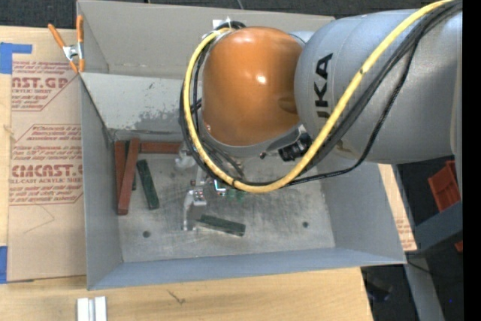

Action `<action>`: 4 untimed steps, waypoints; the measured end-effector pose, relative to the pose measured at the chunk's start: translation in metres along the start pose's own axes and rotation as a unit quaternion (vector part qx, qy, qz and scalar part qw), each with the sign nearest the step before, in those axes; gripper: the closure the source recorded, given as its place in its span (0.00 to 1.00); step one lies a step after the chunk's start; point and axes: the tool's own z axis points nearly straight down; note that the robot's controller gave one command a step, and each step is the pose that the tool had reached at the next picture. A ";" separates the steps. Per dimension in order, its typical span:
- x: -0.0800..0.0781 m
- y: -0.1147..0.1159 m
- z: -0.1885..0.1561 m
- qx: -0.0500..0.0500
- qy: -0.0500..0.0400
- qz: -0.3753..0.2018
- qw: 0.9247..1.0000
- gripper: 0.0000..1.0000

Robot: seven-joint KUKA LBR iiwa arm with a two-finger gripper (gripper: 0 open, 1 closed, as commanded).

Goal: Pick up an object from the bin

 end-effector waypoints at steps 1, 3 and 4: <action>-0.002 -0.001 -0.004 -0.001 -0.004 0.001 1.000 0.00; -0.013 -0.080 0.084 0.000 -0.003 0.083 0.997 0.00; 0.002 -0.086 0.110 0.000 -0.002 0.049 0.999 0.00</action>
Offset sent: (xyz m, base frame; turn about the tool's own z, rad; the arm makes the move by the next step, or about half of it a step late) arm 0.0225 -0.0810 -0.1740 0.0575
